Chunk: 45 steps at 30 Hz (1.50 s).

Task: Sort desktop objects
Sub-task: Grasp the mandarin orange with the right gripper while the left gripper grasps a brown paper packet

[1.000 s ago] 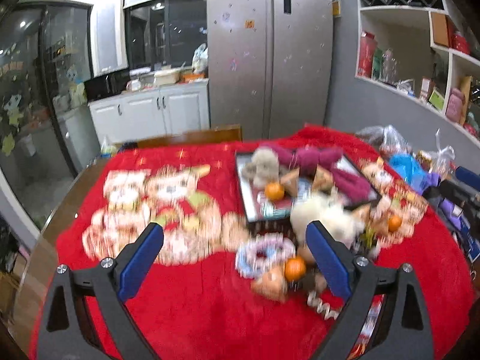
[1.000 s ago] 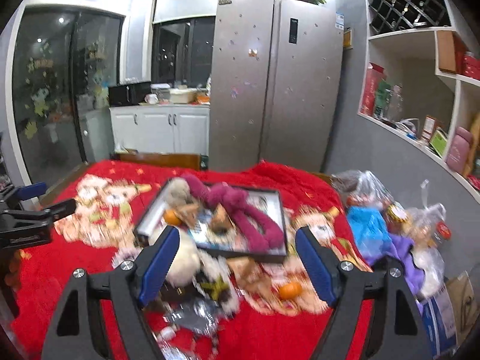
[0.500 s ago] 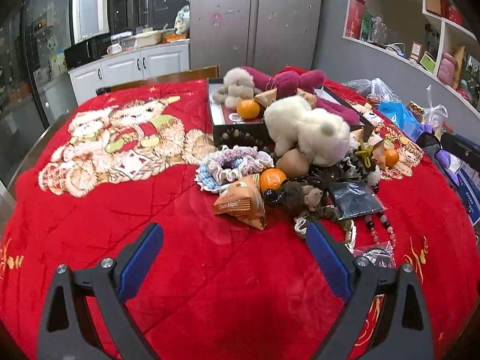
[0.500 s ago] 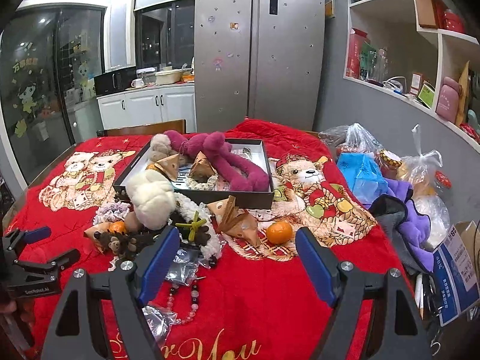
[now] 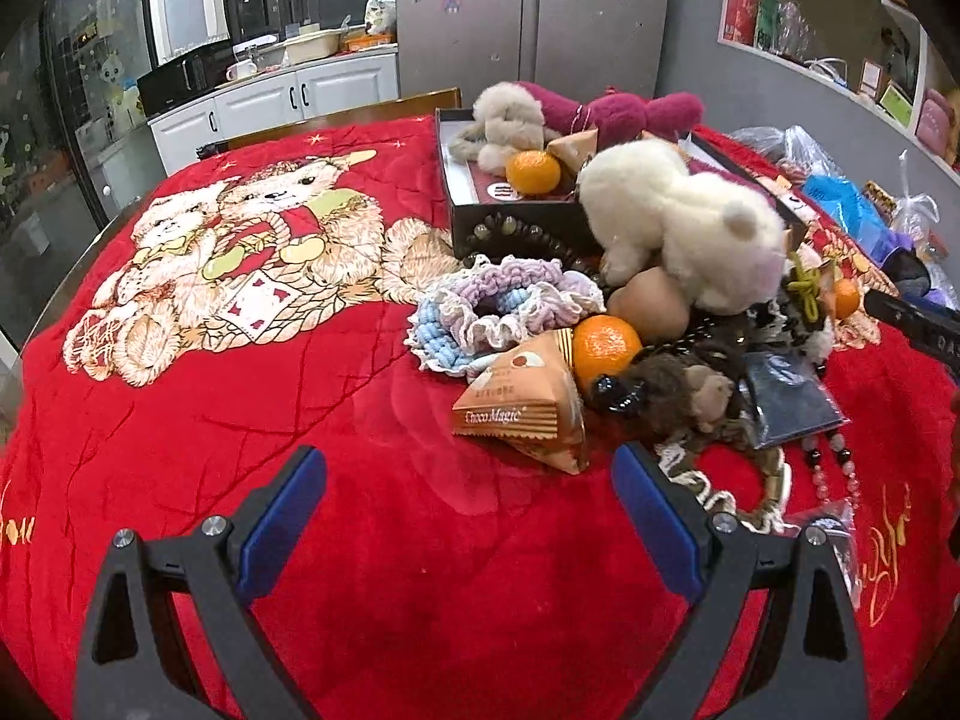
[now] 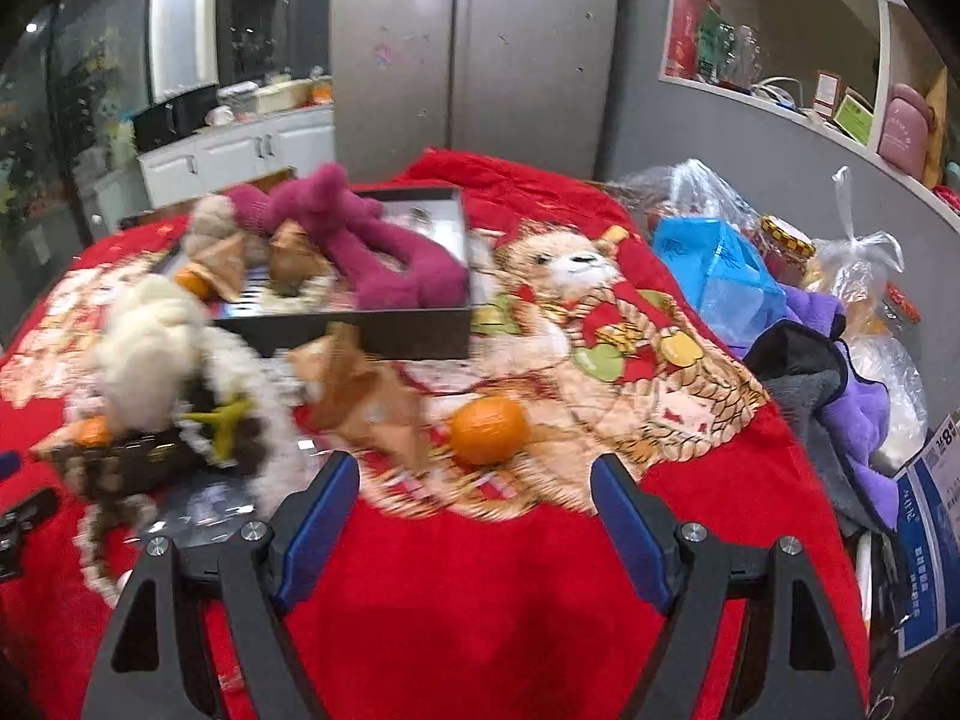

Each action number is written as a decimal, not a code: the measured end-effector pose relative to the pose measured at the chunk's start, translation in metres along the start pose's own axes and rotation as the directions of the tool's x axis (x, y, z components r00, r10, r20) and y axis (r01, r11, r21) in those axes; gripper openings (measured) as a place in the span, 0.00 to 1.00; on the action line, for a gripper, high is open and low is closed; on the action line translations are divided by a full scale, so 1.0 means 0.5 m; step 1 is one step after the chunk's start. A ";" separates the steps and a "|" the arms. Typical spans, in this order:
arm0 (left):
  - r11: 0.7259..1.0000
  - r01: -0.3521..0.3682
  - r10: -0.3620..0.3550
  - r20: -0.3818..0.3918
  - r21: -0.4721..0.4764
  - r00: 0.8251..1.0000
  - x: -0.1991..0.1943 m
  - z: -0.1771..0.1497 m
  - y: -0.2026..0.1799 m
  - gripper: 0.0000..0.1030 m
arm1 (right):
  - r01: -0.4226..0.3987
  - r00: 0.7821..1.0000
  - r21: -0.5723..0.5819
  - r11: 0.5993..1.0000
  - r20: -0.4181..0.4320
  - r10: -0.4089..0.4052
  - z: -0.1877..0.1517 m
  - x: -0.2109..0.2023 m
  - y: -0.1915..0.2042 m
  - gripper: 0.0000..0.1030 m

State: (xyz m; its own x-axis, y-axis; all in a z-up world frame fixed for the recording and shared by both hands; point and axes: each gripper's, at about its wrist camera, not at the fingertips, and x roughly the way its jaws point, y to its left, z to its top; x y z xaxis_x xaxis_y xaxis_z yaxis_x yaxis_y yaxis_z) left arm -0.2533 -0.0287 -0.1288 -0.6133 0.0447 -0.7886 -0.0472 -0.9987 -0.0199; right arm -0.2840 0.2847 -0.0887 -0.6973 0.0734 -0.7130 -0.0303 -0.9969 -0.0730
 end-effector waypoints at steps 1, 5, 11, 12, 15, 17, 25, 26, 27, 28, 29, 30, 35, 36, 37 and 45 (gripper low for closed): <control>1.000 -0.002 0.001 -0.005 -0.001 1.000 0.006 0.001 0.000 0.94 | 0.004 1.000 0.000 1.000 -0.012 -0.004 0.005 0.016 -0.007 0.79; 1.000 -0.012 0.012 -0.039 0.001 0.999 0.033 0.004 0.002 0.94 | -0.017 0.998 0.006 1.000 -0.057 0.018 0.016 0.072 -0.024 0.79; 0.999 -0.032 0.033 -0.040 0.026 0.999 0.053 0.003 -0.005 0.94 | -0.003 0.996 0.042 0.999 -0.086 0.007 0.010 0.124 -0.038 0.79; 0.999 -0.022 0.023 -0.043 0.023 0.999 0.056 0.005 -0.003 0.94 | -0.006 0.996 0.038 0.999 -0.089 0.009 0.009 0.128 -0.037 0.79; 1.000 0.001 -0.001 -0.049 -0.002 0.999 0.061 0.006 0.007 0.95 | 0.003 0.996 0.026 1.000 -0.088 0.000 0.009 0.136 -0.032 0.79; 1.000 -0.004 0.004 -0.049 0.002 0.999 0.061 0.006 0.006 0.95 | 0.000 0.996 0.021 1.000 -0.089 0.002 0.010 0.139 -0.029 0.79; 1.000 0.011 -0.010 -0.024 0.020 1.000 0.049 0.004 -0.002 0.71 | -0.027 0.995 0.008 1.000 -0.096 0.028 0.009 0.140 -0.016 0.44; 0.999 0.014 -0.013 -0.021 0.030 1.000 0.048 0.004 -0.006 0.69 | -0.033 0.995 0.007 0.999 -0.097 0.033 0.009 0.139 -0.015 0.40; 0.999 0.014 -0.013 -0.018 0.040 1.000 0.046 0.003 -0.011 0.65 | -0.034 0.995 0.007 0.999 -0.097 0.035 0.008 0.139 -0.013 0.40; 0.999 0.017 -0.016 -0.016 0.049 1.000 0.045 0.003 -0.014 0.59 | -0.028 0.995 0.000 1.000 -0.096 0.028 0.008 0.138 -0.010 0.39; 0.998 0.024 -0.023 -0.014 0.054 1.000 0.044 0.003 -0.016 0.56 | -0.024 0.995 -0.005 1.000 -0.097 0.023 0.007 0.137 -0.008 0.39; 0.998 0.022 -0.021 -0.011 0.059 1.000 0.042 0.002 -0.019 0.53 | -0.021 0.995 -0.007 1.000 -0.096 0.020 0.006 0.136 -0.007 0.39; 0.997 0.024 -0.023 -0.007 0.070 1.000 0.038 -0.001 -0.028 0.44 | -0.028 0.995 -0.003 1.000 -0.098 0.028 0.004 0.131 -0.006 0.39; 0.997 0.024 -0.024 -0.006 0.071 1.000 0.038 -0.001 -0.029 0.42 | -0.030 0.995 -0.003 1.000 -0.097 0.030 0.004 0.131 -0.005 0.39; 0.997 0.027 -0.026 -0.006 0.071 1.000 0.037 -0.002 -0.030 0.36 | -0.032 0.995 -0.003 0.999 -0.098 0.032 0.003 0.130 -0.005 0.39; 0.997 0.024 -0.024 -0.002 0.073 1.000 0.033 -0.005 -0.035 0.24 | -0.048 0.994 0.001 0.999 -0.099 0.047 -0.002 0.123 -0.003 0.39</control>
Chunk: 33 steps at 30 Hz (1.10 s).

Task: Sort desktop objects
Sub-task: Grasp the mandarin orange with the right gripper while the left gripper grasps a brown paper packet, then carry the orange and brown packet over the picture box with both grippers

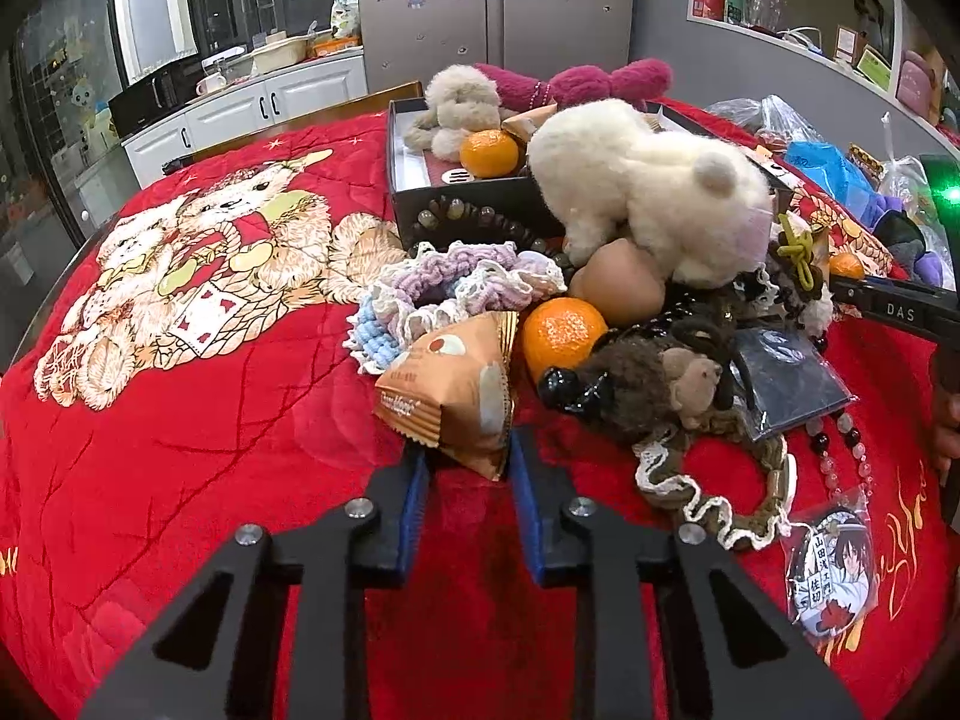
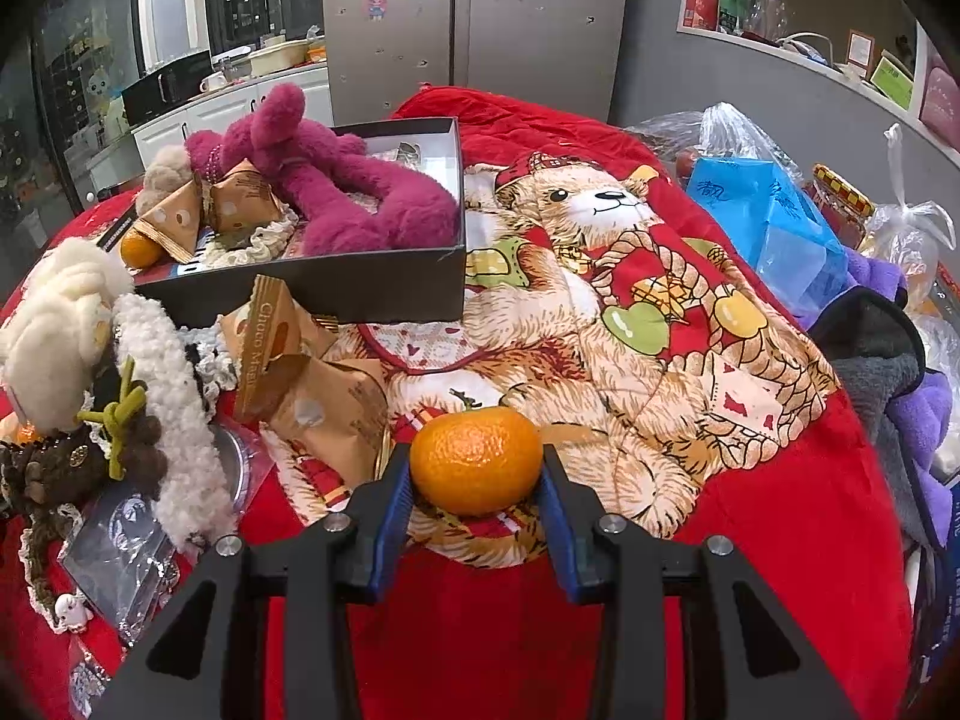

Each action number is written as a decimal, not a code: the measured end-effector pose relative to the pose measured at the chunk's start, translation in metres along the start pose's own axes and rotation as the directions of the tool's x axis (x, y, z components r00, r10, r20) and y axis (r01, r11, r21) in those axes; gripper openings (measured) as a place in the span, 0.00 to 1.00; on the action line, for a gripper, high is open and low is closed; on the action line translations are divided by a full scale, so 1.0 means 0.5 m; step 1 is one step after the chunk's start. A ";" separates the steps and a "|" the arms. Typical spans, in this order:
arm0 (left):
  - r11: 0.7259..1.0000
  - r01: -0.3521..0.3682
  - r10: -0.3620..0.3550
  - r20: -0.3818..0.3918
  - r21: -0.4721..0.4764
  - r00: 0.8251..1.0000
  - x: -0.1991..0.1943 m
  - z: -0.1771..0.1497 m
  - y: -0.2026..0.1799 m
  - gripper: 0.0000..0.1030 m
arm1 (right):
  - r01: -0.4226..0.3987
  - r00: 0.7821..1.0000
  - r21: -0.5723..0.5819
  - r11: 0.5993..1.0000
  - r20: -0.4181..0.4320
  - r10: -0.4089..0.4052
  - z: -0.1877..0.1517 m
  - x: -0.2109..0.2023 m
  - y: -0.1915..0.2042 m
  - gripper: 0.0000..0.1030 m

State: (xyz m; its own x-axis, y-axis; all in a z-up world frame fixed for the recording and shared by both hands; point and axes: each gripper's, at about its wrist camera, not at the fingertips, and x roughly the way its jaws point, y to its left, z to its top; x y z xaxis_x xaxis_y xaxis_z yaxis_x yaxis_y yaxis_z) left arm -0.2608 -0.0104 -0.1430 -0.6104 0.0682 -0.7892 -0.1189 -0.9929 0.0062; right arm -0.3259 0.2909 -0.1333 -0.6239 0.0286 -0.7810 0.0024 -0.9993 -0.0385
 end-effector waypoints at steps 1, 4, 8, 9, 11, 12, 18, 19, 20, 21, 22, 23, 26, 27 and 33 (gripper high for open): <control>1.000 0.001 -0.001 0.000 -0.001 1.000 0.000 0.000 0.000 0.23 | -0.002 1.000 -0.002 1.000 0.000 0.002 -0.001 -0.001 0.001 0.39; 1.000 0.004 -0.004 0.001 -0.008 1.000 -0.002 -0.001 0.002 0.19 | -0.005 1.000 -0.005 1.000 0.000 0.005 -0.004 -0.005 0.003 0.39; 1.000 -0.002 0.002 0.002 -0.008 1.000 -0.003 -0.002 0.002 0.18 | -0.010 1.000 -0.009 1.000 0.000 0.010 -0.006 -0.009 0.005 0.39; 1.000 -0.003 0.003 0.003 -0.009 1.000 -0.003 -0.003 0.001 0.18 | -0.012 1.000 -0.008 1.000 -0.001 0.012 -0.006 -0.009 0.005 0.39; 1.000 -0.002 0.002 0.003 -0.013 1.000 -0.003 -0.003 0.003 0.17 | -0.016 1.000 -0.007 1.000 0.000 0.016 -0.006 -0.011 0.005 0.39; 1.000 0.001 -0.001 0.004 -0.017 1.000 -0.004 -0.003 0.004 0.17 | -0.017 1.000 -0.007 1.000 0.000 0.017 -0.006 -0.012 0.005 0.39; 1.000 0.002 -0.002 0.006 -0.022 1.000 -0.007 -0.005 0.006 0.16 | -0.022 1.000 -0.010 1.000 0.012 0.022 -0.005 -0.025 0.009 0.39; 1.000 0.000 0.000 0.005 -0.018 1.000 -0.008 -0.005 0.005 0.16 | -0.024 1.000 -0.013 1.000 0.016 0.024 -0.006 -0.029 0.011 0.39; 1.000 -0.007 0.007 0.004 -0.009 1.000 -0.011 -0.007 0.002 0.16 | -0.025 1.000 -0.016 1.000 0.017 0.026 -0.005 -0.032 0.012 0.39; 1.000 -0.010 0.010 0.006 -0.006 1.000 -0.014 -0.008 0.001 0.16 | -0.026 0.999 -0.018 0.999 0.018 0.027 -0.006 -0.035 0.014 0.39; 1.000 -0.012 0.012 0.005 -0.005 1.000 -0.016 -0.008 -0.001 0.16 | -0.026 0.999 -0.021 0.999 0.019 0.026 -0.006 -0.038 0.016 0.39; 1.000 -0.013 0.013 0.001 -0.003 1.000 -0.018 -0.009 -0.002 0.16 | -0.025 0.999 -0.025 0.999 0.020 0.026 -0.006 -0.041 0.017 0.39; 1.000 -0.017 0.017 0.007 -0.007 1.000 -0.028 -0.009 -0.003 0.16 | -0.041 0.999 -0.025 0.999 0.029 0.042 -0.006 -0.054 0.020 0.39; 1.000 -0.014 0.014 0.014 -0.007 1.000 -0.036 -0.009 -0.003 0.16 | -0.040 0.999 -0.024 0.999 0.032 0.040 -0.006 -0.057 0.021 0.39; 1.000 -0.013 0.013 0.046 -0.011 0.999 -0.074 -0.006 -0.004 0.16 | -0.040 0.997 -0.034 0.999 0.059 0.042 -0.005 -0.093 0.035 0.39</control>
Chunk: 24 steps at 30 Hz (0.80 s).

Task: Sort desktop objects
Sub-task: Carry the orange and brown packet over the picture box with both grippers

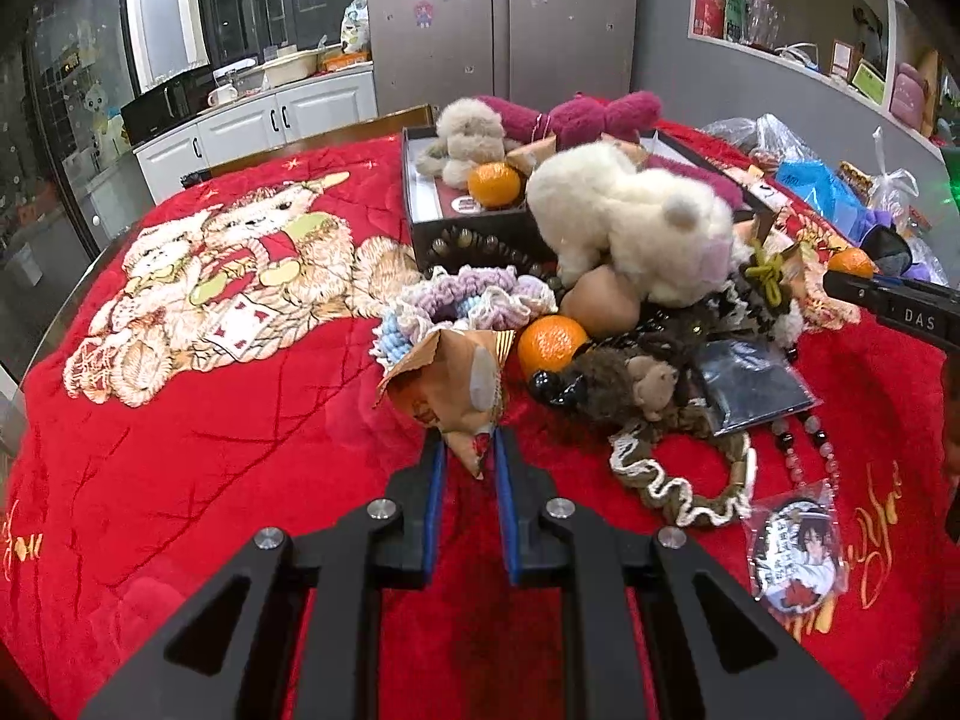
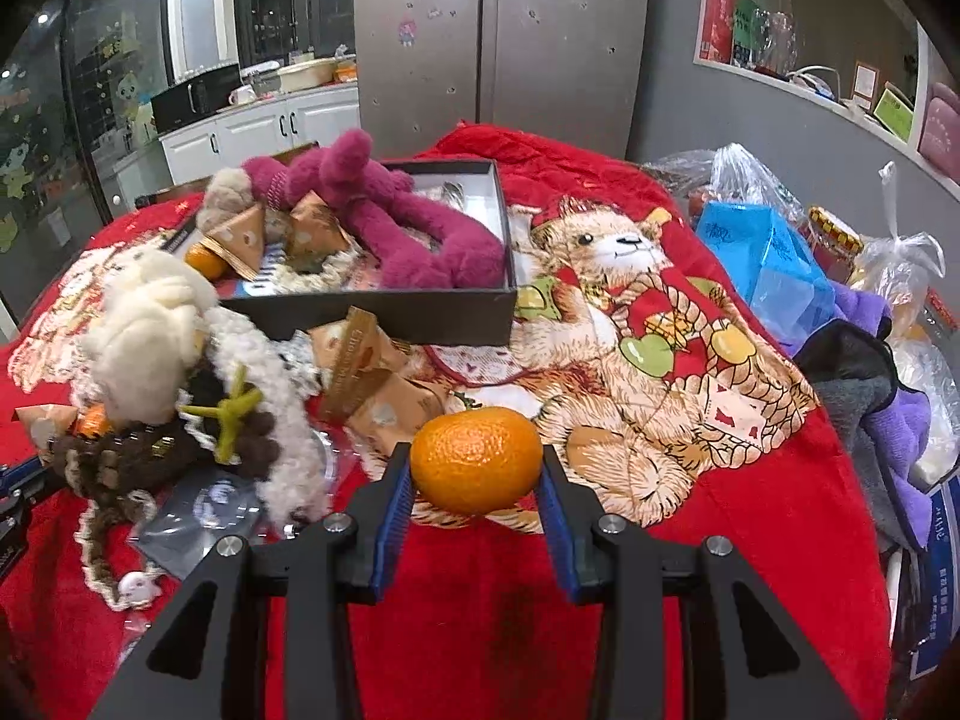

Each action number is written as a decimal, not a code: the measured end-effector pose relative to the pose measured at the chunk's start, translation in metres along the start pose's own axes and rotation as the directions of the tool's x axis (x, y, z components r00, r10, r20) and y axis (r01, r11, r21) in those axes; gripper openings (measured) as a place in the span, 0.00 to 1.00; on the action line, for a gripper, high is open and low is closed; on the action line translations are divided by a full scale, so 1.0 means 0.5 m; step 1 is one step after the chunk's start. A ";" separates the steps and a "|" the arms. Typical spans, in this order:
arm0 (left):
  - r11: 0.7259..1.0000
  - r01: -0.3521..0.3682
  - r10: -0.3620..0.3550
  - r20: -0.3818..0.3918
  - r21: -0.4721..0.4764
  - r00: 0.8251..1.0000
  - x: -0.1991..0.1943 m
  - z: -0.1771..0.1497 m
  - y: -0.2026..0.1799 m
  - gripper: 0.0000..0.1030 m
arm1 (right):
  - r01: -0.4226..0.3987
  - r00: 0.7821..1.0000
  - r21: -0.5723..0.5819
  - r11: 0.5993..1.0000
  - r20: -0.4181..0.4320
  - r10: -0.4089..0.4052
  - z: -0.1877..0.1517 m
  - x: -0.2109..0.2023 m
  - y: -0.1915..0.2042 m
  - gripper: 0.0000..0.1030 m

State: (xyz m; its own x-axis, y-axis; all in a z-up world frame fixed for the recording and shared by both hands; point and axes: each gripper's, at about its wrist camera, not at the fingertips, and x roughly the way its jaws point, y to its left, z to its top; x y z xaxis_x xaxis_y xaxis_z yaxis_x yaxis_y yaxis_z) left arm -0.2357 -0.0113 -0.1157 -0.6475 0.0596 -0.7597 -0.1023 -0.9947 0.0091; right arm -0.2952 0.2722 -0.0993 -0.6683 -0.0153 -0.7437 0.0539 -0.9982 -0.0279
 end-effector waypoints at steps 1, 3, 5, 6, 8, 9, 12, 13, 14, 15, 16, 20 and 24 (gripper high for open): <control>1.000 -0.001 0.001 0.007 -0.001 1.000 -0.006 0.001 0.000 0.16 | -0.004 1.000 -0.002 1.000 0.006 0.004 0.001 -0.009 0.005 0.39; 1.000 -0.003 0.003 0.019 0.001 1.000 -0.021 0.002 -0.001 0.16 | -0.009 1.000 -0.008 1.000 0.015 0.009 0.003 -0.021 0.012 0.39; 1.000 -0.005 0.005 0.027 -0.002 1.000 -0.031 0.003 -0.001 0.16 | -0.022 0.999 -0.018 1.000 0.029 0.023 0.005 -0.036 0.024 0.39; 1.000 -0.005 0.005 0.031 -0.003 1.000 -0.038 0.004 -0.001 0.16 | -0.027 0.999 -0.023 0.999 0.034 0.027 0.007 -0.043 0.029 0.39; 1.000 -0.002 0.002 0.039 -0.008 0.999 -0.051 0.002 0.000 0.16 | -0.029 0.998 -0.034 0.999 0.047 0.031 0.010 -0.059 0.041 0.39; 1.000 0.004 -0.003 0.043 -0.011 0.999 -0.059 0.002 0.001 0.16 | -0.033 0.998 -0.036 0.999 0.053 0.035 0.011 -0.067 0.045 0.39; 1.000 -0.011 0.012 0.065 -0.012 0.998 -0.080 0.006 0.002 0.16 | -0.048 0.996 -0.049 0.998 0.071 0.052 0.016 -0.092 0.057 0.39; 1.000 -0.015 0.016 0.068 -0.012 0.998 -0.084 0.008 0.003 0.16 | -0.046 0.995 -0.052 0.998 0.081 0.051 0.019 -0.103 0.060 0.39; 1.000 -0.017 0.017 0.074 -0.011 0.997 -0.091 0.009 0.003 0.16 | -0.047 0.995 -0.051 0.998 0.086 0.051 0.021 -0.109 0.062 0.39; 1.000 -0.015 0.017 0.080 -0.015 0.997 -0.096 0.012 0.004 0.16 | -0.049 0.994 -0.047 0.998 0.094 0.054 0.023 -0.115 0.064 0.39; 1.000 -0.014 0.015 0.083 -0.019 0.996 -0.100 0.015 0.005 0.16 | -0.056 0.993 -0.038 0.998 0.102 0.059 0.026 -0.123 0.068 0.39; 1.000 -0.006 0.009 0.098 -0.026 0.995 -0.115 0.030 0.005 0.16 | -0.083 0.989 -0.038 0.996 0.123 0.087 0.036 -0.138 0.095 0.39; 1.000 -0.016 0.018 0.123 -0.017 0.992 -0.130 0.053 -0.003 0.16 | -0.109 0.983 -0.063 0.992 0.138 0.117 0.048 -0.152 0.136 0.39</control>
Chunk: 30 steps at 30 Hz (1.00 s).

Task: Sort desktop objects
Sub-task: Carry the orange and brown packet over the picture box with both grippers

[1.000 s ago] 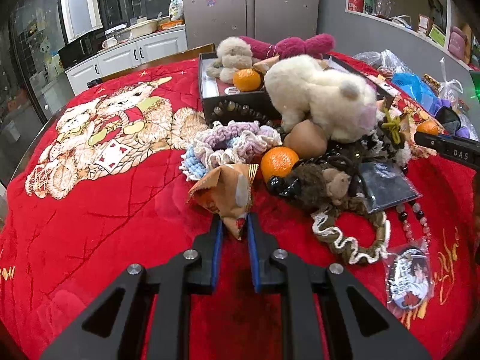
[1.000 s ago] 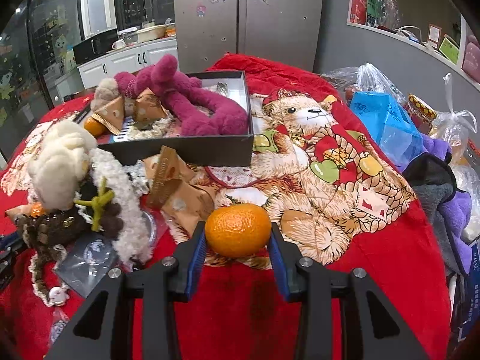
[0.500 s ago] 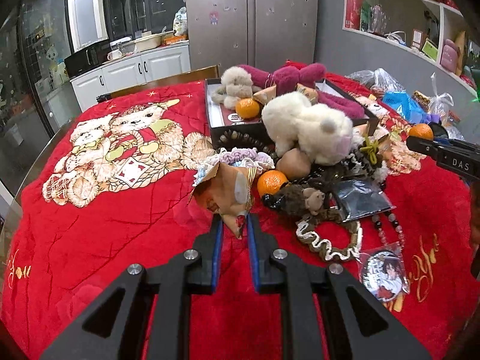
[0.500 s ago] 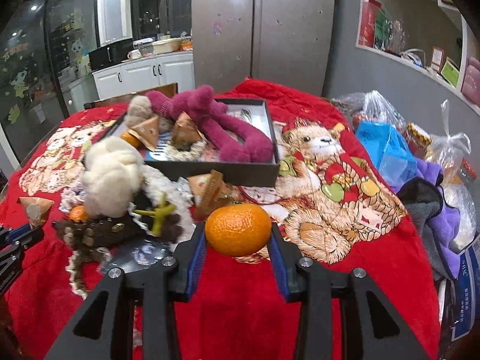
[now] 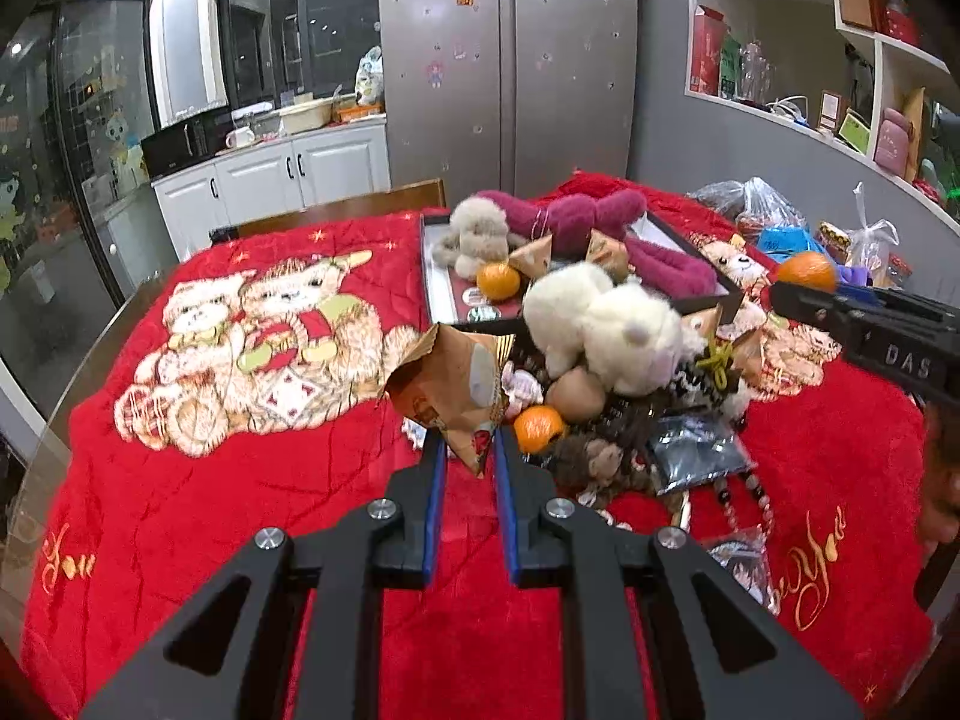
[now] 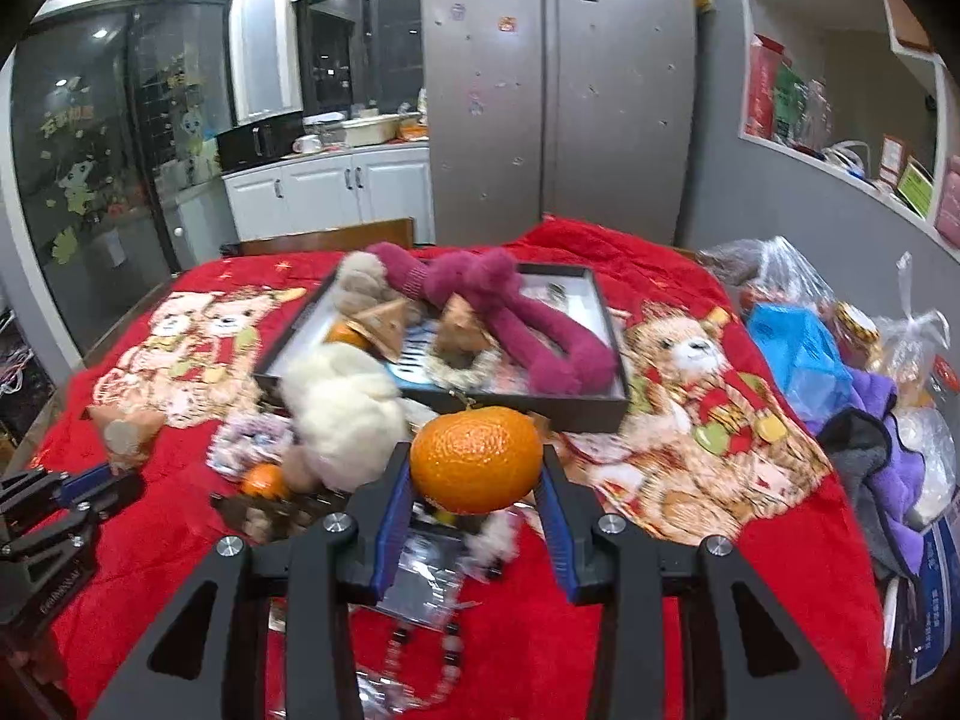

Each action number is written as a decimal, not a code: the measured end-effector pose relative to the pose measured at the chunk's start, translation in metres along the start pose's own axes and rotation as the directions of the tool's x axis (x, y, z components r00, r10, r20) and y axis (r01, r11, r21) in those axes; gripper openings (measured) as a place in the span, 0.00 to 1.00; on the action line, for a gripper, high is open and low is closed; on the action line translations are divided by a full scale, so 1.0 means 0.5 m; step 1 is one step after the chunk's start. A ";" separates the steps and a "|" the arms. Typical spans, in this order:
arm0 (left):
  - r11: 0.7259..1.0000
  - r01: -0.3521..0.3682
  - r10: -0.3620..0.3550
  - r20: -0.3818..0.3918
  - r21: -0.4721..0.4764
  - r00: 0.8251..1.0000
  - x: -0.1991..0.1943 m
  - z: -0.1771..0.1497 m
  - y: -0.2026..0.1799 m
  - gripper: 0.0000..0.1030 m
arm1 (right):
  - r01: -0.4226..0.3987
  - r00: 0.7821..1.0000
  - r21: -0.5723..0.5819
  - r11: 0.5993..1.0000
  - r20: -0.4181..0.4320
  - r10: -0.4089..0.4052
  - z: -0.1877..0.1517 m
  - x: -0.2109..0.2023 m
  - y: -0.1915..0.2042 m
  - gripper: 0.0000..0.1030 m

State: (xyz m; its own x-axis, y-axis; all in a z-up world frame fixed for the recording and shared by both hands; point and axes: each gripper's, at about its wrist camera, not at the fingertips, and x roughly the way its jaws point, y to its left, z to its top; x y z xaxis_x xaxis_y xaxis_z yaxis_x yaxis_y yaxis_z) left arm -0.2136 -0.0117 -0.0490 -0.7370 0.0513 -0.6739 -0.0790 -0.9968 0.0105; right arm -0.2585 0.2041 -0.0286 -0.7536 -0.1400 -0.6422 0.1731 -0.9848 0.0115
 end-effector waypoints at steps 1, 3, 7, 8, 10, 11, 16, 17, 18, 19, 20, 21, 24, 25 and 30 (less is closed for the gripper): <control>1.000 0.000 0.000 0.006 0.000 1.000 -0.003 0.005 -0.002 0.16 | -0.009 1.000 -0.007 1.000 0.006 0.009 0.005 -0.002 0.012 0.39; 1.000 0.004 -0.004 0.012 -0.001 1.000 -0.007 0.019 -0.004 0.16 | -0.023 1.000 -0.014 1.000 0.011 0.024 0.011 -0.004 0.026 0.39; 1.000 0.008 -0.008 0.017 -0.017 1.000 -0.009 0.038 -0.004 0.16 | -0.044 0.999 -0.032 0.999 0.017 0.044 0.021 -0.006 0.056 0.39; 1.000 0.006 -0.006 0.018 -0.023 1.000 -0.008 0.042 -0.001 0.16 | -0.046 0.999 -0.034 0.998 0.017 0.047 0.023 -0.006 0.060 0.39; 1.000 0.009 -0.008 0.019 -0.030 1.000 -0.007 0.050 0.001 0.16 | -0.049 0.999 -0.039 0.998 0.016 0.049 0.026 -0.006 0.067 0.39; 0.999 0.009 -0.008 0.020 -0.032 1.000 -0.005 0.053 0.003 0.16 | -0.050 0.999 -0.038 0.998 0.017 0.050 0.027 -0.006 0.068 0.39; 0.999 0.017 -0.016 0.025 -0.029 1.000 0.007 0.081 0.003 0.16 | -0.041 0.999 -0.033 0.999 0.020 0.042 0.041 -0.007 0.063 0.39; 0.999 0.037 -0.036 0.030 -0.034 0.999 0.010 0.089 0.002 0.16 | -0.040 0.999 -0.027 0.999 0.020 0.040 0.045 -0.006 0.060 0.39; 0.998 0.051 -0.050 0.032 -0.039 0.998 0.012 0.094 0.002 0.16 | -0.037 0.999 -0.024 0.999 0.019 0.037 0.049 -0.003 0.059 0.39; 0.997 0.062 -0.061 0.034 -0.041 0.998 0.016 0.101 0.000 0.16 | -0.031 0.999 -0.029 0.999 0.017 0.031 0.054 0.003 0.060 0.39; 0.996 0.074 -0.073 0.037 -0.043 0.997 0.021 0.107 -0.002 0.16 | -0.024 1.000 -0.031 0.999 0.016 0.024 0.057 0.008 0.060 0.39; 0.995 0.094 -0.093 0.037 -0.043 0.995 0.026 0.116 -0.002 0.16 | -0.018 1.000 -0.032 0.999 0.013 0.019 0.060 0.013 0.060 0.39; 0.992 0.118 -0.117 0.019 -0.038 0.993 0.048 0.137 -0.010 0.16 | -0.035 0.999 -0.020 0.999 -0.001 0.035 0.072 0.035 0.056 0.39; 0.993 0.111 -0.111 0.017 -0.027 0.994 0.056 0.146 -0.015 0.16 | -0.040 0.999 -0.020 0.999 -0.009 0.040 0.076 0.043 0.056 0.39; 0.994 0.108 -0.108 0.009 0.000 0.994 0.093 0.180 -0.030 0.16 | -0.055 0.998 -0.044 0.998 -0.044 0.053 0.099 0.080 0.059 0.39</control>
State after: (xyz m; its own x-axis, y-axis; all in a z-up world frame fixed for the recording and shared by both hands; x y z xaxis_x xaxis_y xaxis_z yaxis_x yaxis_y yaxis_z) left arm -0.3069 0.0113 -0.0139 -0.7300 0.1592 -0.6647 -0.1578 -0.9855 -0.0627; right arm -0.3150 0.1644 -0.0158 -0.7148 -0.1872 -0.6738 0.2420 -0.9702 0.0128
